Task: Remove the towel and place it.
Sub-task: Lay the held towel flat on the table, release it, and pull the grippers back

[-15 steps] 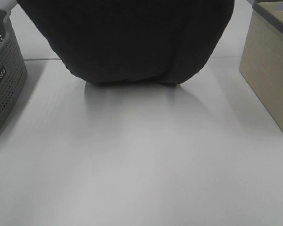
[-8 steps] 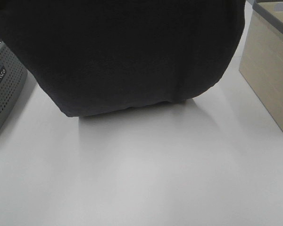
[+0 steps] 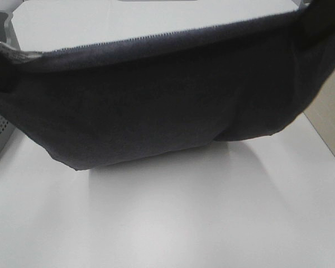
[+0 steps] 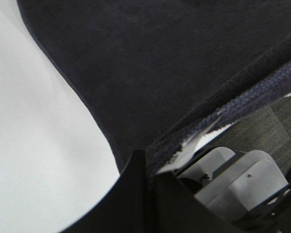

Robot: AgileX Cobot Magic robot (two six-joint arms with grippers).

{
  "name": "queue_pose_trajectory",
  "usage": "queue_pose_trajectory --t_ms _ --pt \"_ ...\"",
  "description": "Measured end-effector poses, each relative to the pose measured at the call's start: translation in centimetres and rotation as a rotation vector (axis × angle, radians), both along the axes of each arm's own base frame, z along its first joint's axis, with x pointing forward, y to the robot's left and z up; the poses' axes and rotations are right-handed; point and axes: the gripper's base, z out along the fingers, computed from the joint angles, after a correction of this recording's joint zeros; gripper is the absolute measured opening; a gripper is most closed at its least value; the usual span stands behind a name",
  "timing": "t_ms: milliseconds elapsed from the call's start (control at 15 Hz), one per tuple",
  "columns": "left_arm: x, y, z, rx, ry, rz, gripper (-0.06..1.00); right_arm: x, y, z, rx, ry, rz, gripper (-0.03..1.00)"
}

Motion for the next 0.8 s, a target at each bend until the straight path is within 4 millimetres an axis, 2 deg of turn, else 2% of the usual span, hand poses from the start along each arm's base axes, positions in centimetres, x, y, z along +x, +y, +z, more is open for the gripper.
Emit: queue_pose_trajectory --t_ms 133,533,667,800 --pt "-1.7 0.3 -0.7 -0.033 0.029 -0.016 0.0 -2.2 -0.4 -1.7 0.03 0.056 -0.02 0.02" --pt "-8.0 1.4 -3.5 -0.183 0.135 -0.019 0.0 -7.9 -1.4 -4.5 0.155 0.15 -0.069 0.02" --pt "-9.3 1.5 -4.4 -0.219 0.173 -0.022 0.0 -9.3 -1.8 -5.8 0.17 0.183 -0.09 0.02" --pt "-9.6 1.6 -5.8 -0.216 0.228 -0.015 0.0 -9.6 -1.8 -7.2 0.163 0.229 -0.095 0.02"
